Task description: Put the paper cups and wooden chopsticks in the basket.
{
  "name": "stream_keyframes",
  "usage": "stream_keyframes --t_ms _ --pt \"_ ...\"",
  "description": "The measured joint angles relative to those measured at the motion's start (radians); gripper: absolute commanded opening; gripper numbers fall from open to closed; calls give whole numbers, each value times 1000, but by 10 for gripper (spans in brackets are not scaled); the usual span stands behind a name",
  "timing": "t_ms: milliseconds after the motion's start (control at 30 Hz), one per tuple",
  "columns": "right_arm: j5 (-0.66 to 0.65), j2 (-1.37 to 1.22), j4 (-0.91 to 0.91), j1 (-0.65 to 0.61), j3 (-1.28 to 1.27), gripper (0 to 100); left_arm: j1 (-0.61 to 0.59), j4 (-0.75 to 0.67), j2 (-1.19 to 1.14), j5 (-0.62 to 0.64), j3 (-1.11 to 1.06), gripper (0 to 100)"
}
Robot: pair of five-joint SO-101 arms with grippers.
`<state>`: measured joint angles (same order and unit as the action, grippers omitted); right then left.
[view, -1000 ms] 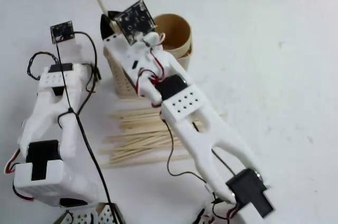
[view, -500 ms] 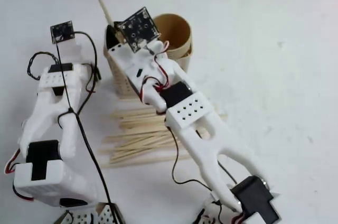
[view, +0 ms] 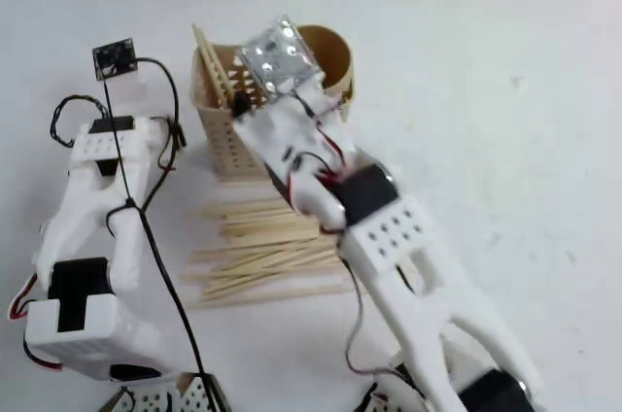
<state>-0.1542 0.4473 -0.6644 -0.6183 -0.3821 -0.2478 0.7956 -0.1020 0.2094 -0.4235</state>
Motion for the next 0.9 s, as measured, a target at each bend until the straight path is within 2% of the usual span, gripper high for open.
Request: stream_keyframes --t_ms 100,233,367,533,700,900 --pt "-6 120 -207 3 0 124 0 0 0 0 0 165" --pt "-173 267 -436 -29 -14 124 0 0 0 0 0 165" --pt "-316 311 -549 -66 -94 124 0 0 0 0 0 165" --pt "-483 315 -552 -83 -281 124 0 0 0 0 0 165" --pt "-643 315 -434 -94 -523 139 0 0 0 0 0 165" --pt "-700 315 -290 -92 -694 193 0 0 0 0 0 165"
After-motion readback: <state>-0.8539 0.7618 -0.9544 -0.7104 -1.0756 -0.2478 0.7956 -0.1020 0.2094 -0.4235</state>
